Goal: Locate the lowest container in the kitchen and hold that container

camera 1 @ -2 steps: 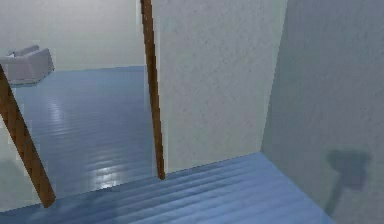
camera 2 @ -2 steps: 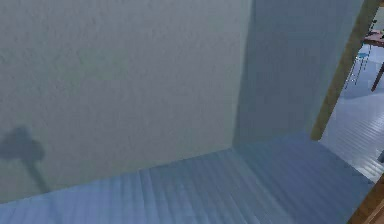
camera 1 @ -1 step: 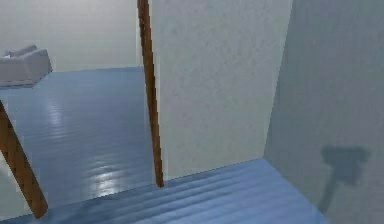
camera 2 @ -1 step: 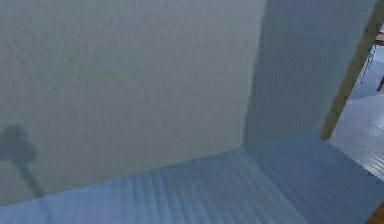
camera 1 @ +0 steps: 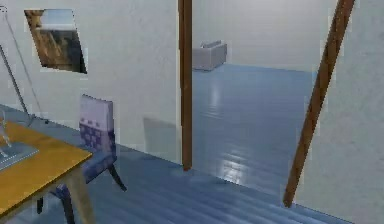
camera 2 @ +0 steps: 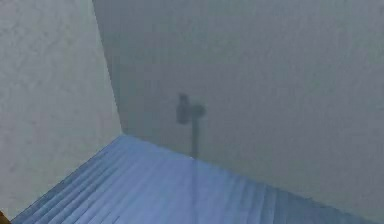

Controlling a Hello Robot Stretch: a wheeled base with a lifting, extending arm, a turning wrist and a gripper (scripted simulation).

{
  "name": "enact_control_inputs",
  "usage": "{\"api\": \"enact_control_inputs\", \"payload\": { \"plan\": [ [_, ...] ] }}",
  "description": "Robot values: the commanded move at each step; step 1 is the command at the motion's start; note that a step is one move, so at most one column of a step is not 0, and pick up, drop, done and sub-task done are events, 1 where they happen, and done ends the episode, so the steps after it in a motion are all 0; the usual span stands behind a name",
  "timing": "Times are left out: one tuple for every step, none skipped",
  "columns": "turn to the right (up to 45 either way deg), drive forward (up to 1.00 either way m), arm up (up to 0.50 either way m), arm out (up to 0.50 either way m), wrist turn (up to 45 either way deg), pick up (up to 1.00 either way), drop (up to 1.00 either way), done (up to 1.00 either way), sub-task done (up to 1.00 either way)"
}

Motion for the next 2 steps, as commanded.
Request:
{"api": "enact_control_inputs", "payload": {
  "plan": [
    [-27.0,0.0,0.0,0.0,0.0,0.0,0.0,0.0,0.0],
    [0.0,0.4,0.0,0.0,0.0,0.0,0.0,0.0,0.0]
  ]
}}
